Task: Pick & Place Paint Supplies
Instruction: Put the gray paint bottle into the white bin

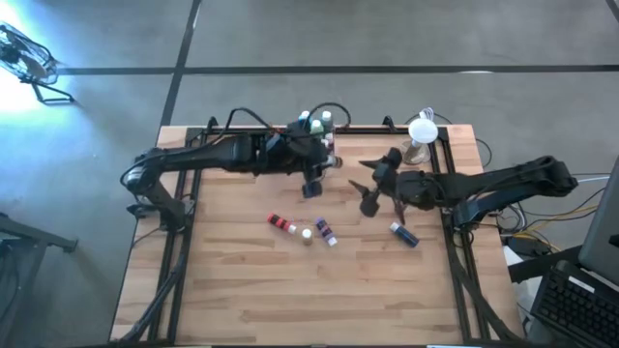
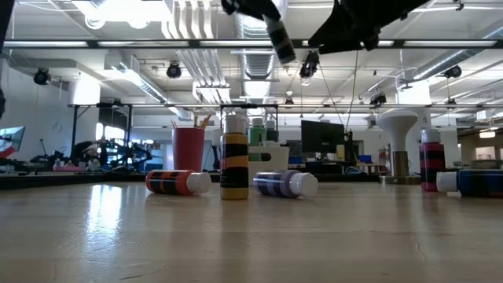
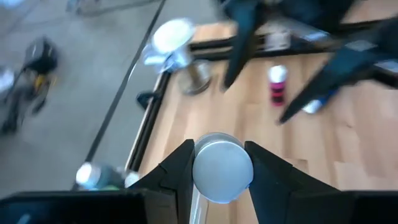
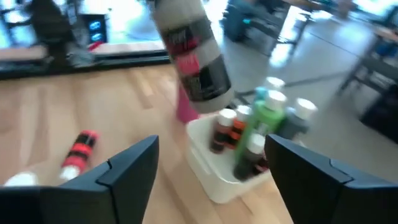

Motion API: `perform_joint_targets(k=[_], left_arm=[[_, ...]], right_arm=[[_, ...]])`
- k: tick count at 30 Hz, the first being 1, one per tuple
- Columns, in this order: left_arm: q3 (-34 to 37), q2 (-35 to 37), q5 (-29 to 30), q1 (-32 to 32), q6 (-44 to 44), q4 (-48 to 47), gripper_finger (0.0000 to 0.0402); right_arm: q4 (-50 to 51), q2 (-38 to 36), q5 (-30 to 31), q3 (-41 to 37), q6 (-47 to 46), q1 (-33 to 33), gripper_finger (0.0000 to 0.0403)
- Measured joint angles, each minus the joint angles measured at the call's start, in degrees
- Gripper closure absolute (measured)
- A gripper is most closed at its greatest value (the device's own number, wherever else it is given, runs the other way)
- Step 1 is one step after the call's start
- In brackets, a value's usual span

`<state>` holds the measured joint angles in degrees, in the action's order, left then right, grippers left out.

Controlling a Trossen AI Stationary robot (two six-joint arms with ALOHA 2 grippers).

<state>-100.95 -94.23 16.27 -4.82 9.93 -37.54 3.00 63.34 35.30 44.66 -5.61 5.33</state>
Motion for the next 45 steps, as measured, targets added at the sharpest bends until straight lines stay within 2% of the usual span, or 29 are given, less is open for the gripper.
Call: perform_joint_targets(k=[8, 15, 23, 31, 40, 45], left_arm=[[0.8, -4.9, 0.6, -7.2, -9.0, 0.4, 0.028], [0.8, -9.1, 0.8, -10.7, -13.6, -0.6, 0.028], [0.9, -12.7, 2.0, -11.9, -17.0, -2.1, 0.028], [0.9, -14.1, 6.4, -12.9, -19.6, -4.8, 0.028], [4.5, -15.4, 5.6, -15.0, -22.0, -2.0, 0.028], [4.9, -16.7, 4.6, -16.5, -22.6, -0.6, 0.028]], right_arm=[[7.4, -3.0, 4.1, 0.0, -6.1, 0.0, 0.013], [13.7, -3.8, 8.5, 0.0, -10.2, -0.2, 0.0153], [14.5, -3.7, 8.4, 0.0, -11.0, -0.5, 0.016], [15.3, -3.7, 8.3, 0.0, -12.1, -0.5, 0.0139], [15.3, -3.7, 8.2, 0.0, -12.4, -0.7, 0.0126], [15.3, -3.7, 8.2, 0.0, -12.4, -1.1, 0.0138]])
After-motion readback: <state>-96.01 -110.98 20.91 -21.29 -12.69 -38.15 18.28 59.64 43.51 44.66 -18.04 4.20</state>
